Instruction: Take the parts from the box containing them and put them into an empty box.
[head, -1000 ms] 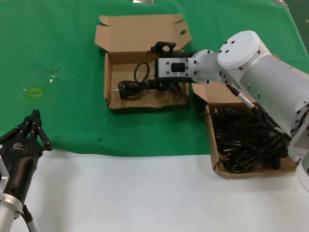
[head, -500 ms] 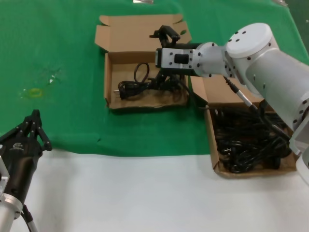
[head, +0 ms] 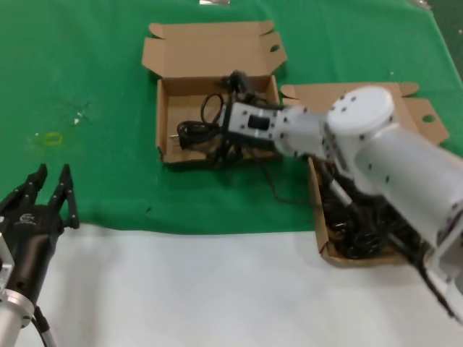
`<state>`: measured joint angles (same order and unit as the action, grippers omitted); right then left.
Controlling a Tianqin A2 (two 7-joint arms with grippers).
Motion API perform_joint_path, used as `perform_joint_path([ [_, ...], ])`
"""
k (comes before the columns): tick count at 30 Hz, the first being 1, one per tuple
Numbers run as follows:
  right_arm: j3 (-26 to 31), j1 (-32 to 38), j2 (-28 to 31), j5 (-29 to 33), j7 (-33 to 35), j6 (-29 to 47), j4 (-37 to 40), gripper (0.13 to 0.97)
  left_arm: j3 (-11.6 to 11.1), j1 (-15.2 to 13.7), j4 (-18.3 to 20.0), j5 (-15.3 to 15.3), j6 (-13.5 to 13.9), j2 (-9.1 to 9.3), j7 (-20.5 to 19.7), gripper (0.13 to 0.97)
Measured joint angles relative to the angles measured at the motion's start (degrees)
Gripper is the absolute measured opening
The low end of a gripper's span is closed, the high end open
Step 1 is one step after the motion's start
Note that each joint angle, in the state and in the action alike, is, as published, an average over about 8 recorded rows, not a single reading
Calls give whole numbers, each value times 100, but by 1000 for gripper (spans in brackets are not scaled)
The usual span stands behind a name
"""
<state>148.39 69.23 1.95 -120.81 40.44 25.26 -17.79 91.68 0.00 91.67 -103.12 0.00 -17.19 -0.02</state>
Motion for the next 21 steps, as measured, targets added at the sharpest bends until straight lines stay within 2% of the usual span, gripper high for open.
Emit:
perform_joint_path([
  [6, -503, -614, 135, 156, -361, -224, -655, 945, 0, 0, 0, 0, 0, 0, 0, 249],
  [14, -1187, -1448, 319, 369, -845, -527, -1546, 966, 0, 0, 0, -1, 0, 0, 0, 409],
  [15, -1270, -1550, 341, 395, -905, -564, -1654, 966, 0, 0, 0, -1, 0, 0, 0, 409],
  [21, -1781, -2174, 478, 555, -1272, -793, -2320, 966, 0, 0, 0, -1, 0, 0, 1, 576],
])
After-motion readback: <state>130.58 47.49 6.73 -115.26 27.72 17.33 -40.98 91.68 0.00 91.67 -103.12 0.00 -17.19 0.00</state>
